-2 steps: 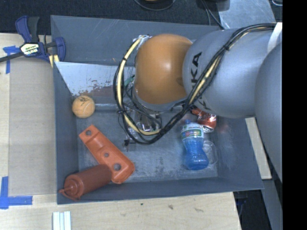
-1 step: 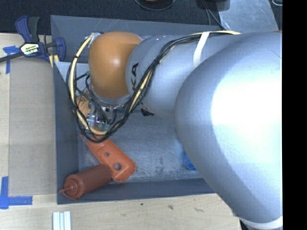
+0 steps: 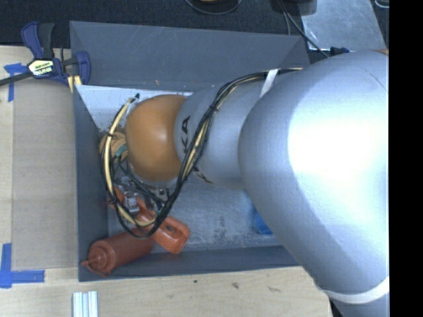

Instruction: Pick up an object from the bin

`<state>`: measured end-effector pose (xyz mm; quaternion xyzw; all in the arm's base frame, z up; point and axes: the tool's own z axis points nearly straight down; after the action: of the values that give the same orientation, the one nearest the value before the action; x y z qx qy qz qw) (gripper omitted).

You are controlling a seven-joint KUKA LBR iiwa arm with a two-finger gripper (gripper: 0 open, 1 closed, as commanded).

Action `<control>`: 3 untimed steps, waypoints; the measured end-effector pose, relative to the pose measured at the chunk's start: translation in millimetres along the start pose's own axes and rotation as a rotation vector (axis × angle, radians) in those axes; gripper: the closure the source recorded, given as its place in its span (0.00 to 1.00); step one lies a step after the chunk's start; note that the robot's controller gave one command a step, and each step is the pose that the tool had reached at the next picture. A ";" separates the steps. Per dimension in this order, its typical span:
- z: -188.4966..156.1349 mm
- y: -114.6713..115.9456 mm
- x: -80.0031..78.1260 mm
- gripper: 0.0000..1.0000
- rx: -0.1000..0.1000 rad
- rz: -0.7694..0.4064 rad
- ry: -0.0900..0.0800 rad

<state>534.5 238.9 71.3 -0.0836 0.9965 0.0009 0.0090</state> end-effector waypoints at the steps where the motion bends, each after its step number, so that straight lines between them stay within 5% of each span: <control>1: 0.0 0.0 0.0 1.00 0.000 0.000 0.000; 2: -76.0 -0.1 -4.8 1.00 -0.002 0.021 -0.010; 3: -82.9 1.8 -13.4 1.00 -0.001 0.025 -0.005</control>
Offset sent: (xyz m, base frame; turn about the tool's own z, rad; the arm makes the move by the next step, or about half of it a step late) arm 0.0006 0.0002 0.0722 0.0217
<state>545.9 242.7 154.5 -0.0713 0.9974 0.0017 0.0112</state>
